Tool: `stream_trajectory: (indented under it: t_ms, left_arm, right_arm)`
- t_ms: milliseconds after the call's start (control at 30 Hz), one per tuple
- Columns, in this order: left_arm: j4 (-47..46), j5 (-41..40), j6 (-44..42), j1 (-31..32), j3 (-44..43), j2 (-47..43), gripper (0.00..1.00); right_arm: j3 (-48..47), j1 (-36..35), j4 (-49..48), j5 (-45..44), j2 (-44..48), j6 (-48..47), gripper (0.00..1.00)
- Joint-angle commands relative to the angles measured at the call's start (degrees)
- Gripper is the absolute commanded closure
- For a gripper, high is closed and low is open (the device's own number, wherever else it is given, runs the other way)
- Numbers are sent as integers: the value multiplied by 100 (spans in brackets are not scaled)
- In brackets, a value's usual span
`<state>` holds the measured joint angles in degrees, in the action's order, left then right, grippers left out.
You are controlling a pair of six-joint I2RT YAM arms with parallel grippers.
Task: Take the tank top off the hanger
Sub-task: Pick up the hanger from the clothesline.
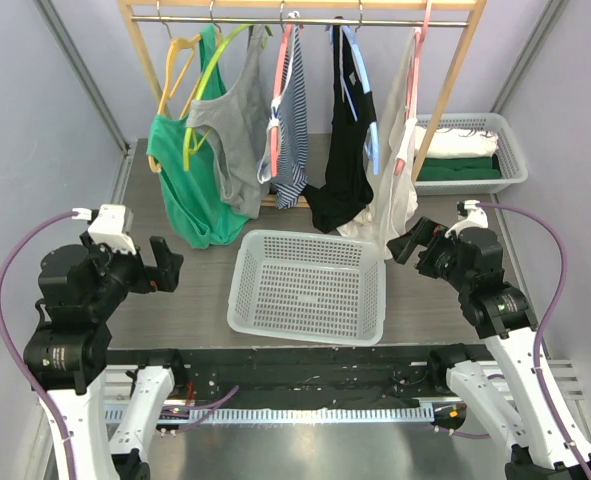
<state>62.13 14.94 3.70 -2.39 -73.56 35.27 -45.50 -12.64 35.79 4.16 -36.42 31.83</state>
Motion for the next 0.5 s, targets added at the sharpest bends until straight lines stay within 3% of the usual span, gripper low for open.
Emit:
stream_trajectory:
  t_ms: [0, 167, 467]
  left_arm:
    - [107, -291, 25, -24, -308, 121, 0]
    - [-490, 422, -239, -24, -456, 6, 3]
    - [-1808, -78, 236, -24, -2302, 1518, 12]
  right_arm:
    - [-249, -19, -98, -21, -49, -28, 0]
    - [-153, -19, -239, 76, -84, -28, 0]
    - [-3, -19, -371, 164, 4, -195, 0]
